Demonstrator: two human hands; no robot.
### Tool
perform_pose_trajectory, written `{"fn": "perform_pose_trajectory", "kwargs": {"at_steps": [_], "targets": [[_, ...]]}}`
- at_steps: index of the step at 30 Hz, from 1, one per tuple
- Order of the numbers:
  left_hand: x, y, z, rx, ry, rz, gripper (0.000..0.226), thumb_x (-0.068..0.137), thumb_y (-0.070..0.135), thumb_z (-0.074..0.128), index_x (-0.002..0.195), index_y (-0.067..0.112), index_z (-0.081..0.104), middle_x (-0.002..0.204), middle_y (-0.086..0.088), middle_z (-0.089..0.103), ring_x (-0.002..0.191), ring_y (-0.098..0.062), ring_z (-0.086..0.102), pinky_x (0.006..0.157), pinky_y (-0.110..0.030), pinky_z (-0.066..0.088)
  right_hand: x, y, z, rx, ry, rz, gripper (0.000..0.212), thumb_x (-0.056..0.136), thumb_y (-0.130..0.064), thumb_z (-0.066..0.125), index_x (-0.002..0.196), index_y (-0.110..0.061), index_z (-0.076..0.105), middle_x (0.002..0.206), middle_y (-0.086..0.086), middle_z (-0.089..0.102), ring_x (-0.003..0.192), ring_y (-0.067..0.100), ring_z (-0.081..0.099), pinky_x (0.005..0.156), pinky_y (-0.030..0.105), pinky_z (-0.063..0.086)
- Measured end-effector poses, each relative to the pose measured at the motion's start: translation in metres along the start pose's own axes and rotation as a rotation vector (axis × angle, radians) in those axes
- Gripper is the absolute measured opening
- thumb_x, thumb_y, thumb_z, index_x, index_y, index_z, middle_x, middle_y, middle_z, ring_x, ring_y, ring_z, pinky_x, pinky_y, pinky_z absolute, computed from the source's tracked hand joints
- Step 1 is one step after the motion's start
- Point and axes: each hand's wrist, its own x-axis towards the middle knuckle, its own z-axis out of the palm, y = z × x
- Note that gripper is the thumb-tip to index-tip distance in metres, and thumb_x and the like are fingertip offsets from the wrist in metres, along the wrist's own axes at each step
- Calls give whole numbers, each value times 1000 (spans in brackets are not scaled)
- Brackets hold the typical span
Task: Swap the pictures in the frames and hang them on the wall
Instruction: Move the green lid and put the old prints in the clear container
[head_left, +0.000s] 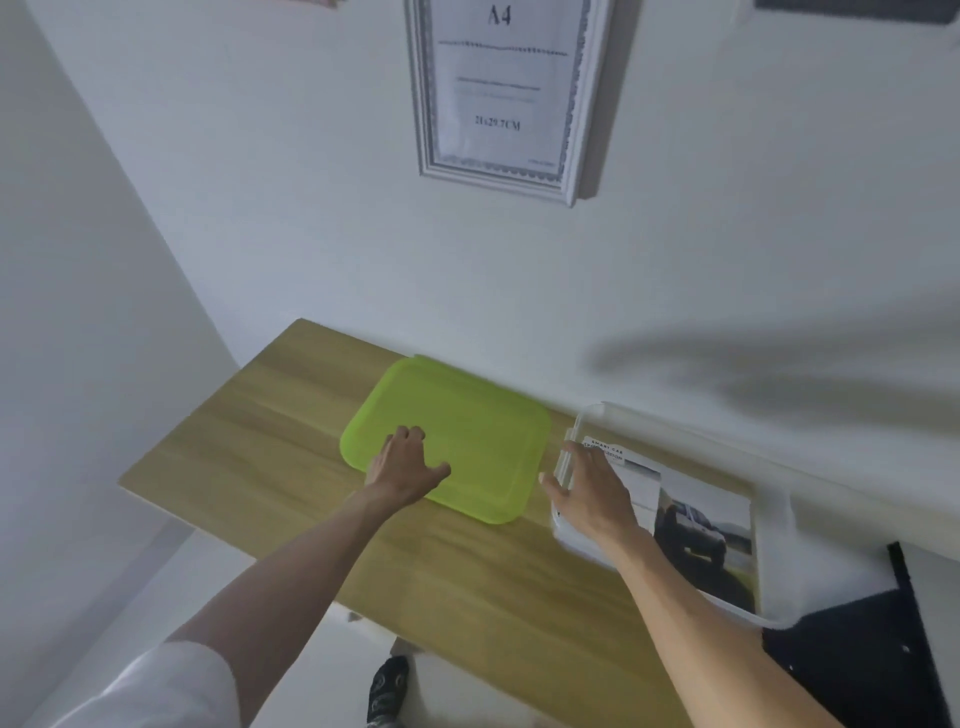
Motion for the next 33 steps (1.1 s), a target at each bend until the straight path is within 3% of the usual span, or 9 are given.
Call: {"fn": "perform_pose_trajectory", "kwargs": {"at_steps": [6, 12, 18, 24, 28, 30, 33], "targets": [[51, -64, -27, 56, -58, -70, 68, 77, 48, 66, 130, 10, 49, 132, -7, 49, 119, -26, 49, 89, -43, 47, 51, -57, 47, 38, -92, 81, 69, 96, -47, 52, 151, -14, 25, 148, 13, 35, 129, 30, 49, 99, 41, 48], [111, -107, -41, 59, -150, -181, 78, 77, 51, 70, 136, 8, 42, 137, -10, 45, 126, -28, 43, 92, -42, 45, 82, -81, 90, -3, -160, 437, 88, 97, -48, 50, 155, -3, 1, 156, 25, 14, 144, 39, 24, 108, 47, 39], [142, -118, -30, -56, -290, -265, 91, 70, 54, 78, 136, 5, 39, 138, -15, 42, 129, -32, 42, 98, -43, 45, 94, -81, 107, 183, -141, 662, 90, 97, -46, 51, 155, -3, -2, 158, 24, 17, 143, 38, 27, 109, 45, 36], [161, -127, -25, -321, -266, -446, 80, 65, 37, 86, 127, 3, 49, 134, -17, 45, 126, -36, 42, 93, -44, 47, 102, -56, 114, 433, -144, 791, 92, 70, -45, 81, 140, -4, 39, 137, 16, 54, 120, 35, 57, 94, 41, 53], [165, -143, -38, -406, -265, -492, 65, 60, 21, 90, 116, 3, 64, 121, -17, 64, 114, -37, 55, 90, -41, 50, 106, -49, 106, 545, -210, 762, 69, 65, -35, 90, 123, -7, 64, 119, 8, 69, 110, 27, 66, 90, 34, 55], [160, -143, -47, -479, -256, -528, 66, 61, 12, 89, 121, 1, 62, 120, -17, 65, 114, -36, 58, 88, -37, 49, 110, -46, 101, 542, -207, 718, 88, 46, -45, 97, 121, -13, 65, 115, 4, 72, 104, 24, 69, 90, 36, 57], [152, -143, -55, -544, -217, -536, 63, 61, 9, 87, 120, 6, 66, 116, -14, 67, 112, -35, 58, 83, -33, 46, 126, -10, 121, 533, -162, 653, 112, 19, -63, 88, 118, -18, 62, 110, 1, 73, 98, 21, 70, 83, 37, 59]]}}
